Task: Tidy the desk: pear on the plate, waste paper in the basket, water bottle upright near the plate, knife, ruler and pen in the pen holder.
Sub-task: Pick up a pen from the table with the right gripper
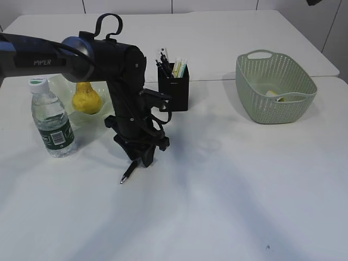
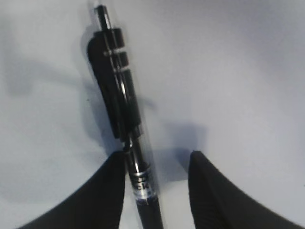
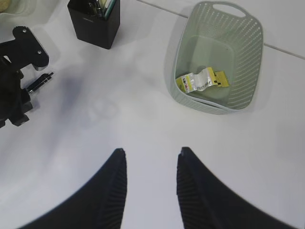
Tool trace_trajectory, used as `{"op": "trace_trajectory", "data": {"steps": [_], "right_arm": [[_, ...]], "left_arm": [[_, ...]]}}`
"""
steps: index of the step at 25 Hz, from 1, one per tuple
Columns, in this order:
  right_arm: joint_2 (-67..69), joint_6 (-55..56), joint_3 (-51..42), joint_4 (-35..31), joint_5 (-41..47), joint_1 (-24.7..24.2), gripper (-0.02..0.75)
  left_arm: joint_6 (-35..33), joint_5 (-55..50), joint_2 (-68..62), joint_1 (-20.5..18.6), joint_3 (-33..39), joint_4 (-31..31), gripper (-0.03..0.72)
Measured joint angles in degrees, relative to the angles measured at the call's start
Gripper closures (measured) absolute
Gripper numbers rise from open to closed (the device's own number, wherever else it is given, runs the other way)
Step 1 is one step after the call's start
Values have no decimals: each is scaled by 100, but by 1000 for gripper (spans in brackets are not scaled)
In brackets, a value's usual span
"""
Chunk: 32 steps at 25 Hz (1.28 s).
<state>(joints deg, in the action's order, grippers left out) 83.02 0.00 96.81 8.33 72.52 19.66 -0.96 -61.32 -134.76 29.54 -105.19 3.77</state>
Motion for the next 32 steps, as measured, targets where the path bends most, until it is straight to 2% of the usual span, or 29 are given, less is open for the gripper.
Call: {"op": "trace_trajectory", "data": {"steps": [16,23,32], "right_arm": [[0,0,0,0,0,0,441],[0,0,0,0,0,0,441],[0,0,0,0,0,0,441]], "left_arm": [[-16,22,0,0,0,-41,615],[-16,-142,0,0,-13,-53,624],[-16,-547,63,0,-371,-64,624]]}}
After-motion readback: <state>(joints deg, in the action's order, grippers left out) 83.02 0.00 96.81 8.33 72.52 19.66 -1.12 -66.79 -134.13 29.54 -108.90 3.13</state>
